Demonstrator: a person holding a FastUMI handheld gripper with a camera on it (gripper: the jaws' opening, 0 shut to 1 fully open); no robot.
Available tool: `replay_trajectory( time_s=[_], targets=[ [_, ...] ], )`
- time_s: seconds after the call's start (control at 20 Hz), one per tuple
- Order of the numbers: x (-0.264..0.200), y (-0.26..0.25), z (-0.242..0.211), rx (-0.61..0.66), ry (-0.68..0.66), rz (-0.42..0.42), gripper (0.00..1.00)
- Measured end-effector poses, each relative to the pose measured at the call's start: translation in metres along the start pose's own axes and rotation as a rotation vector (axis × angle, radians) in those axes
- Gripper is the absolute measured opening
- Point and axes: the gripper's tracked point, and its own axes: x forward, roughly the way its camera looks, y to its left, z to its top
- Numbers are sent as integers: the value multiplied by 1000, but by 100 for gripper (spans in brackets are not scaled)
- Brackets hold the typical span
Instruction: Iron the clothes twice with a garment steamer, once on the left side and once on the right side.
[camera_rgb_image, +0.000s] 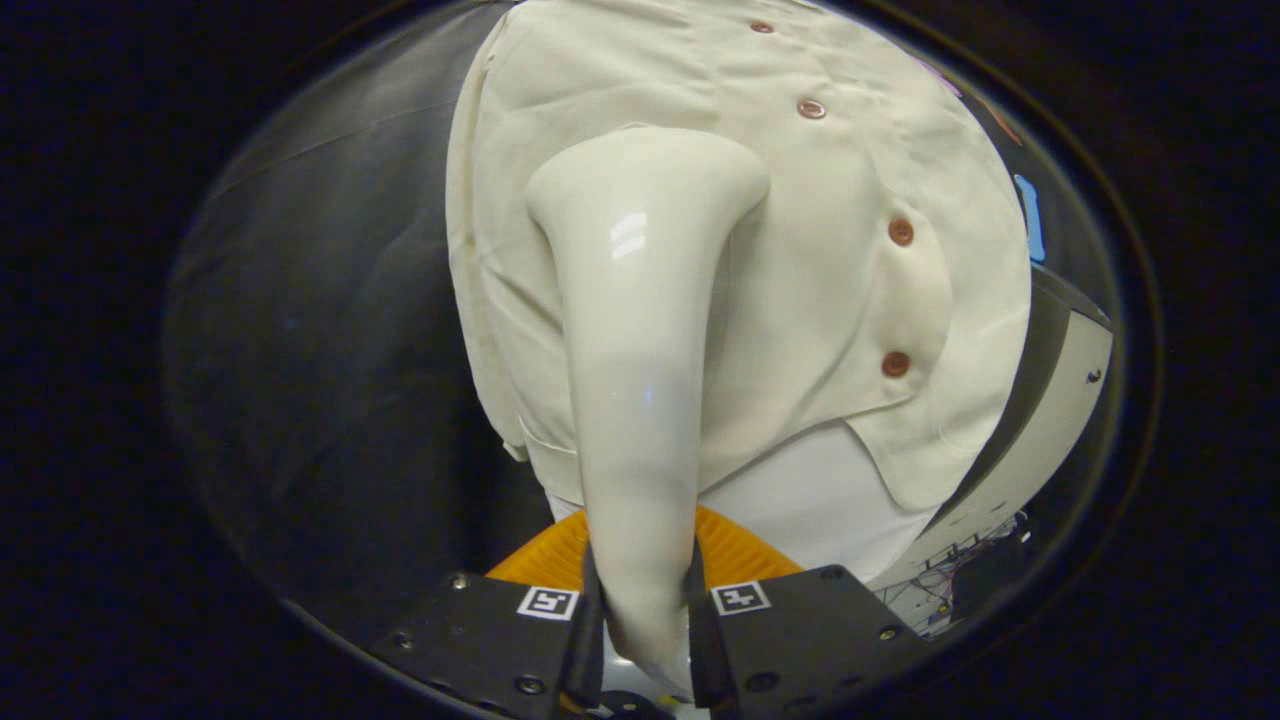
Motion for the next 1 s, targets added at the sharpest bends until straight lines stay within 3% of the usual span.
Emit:
replay_trajectory(
  time_s=[0.55,1.0],
  targets=[
    [-43,-11,-36,51,78,-3,34],
    [-136,-42,21,77,-44,-43,34]
  ],
)
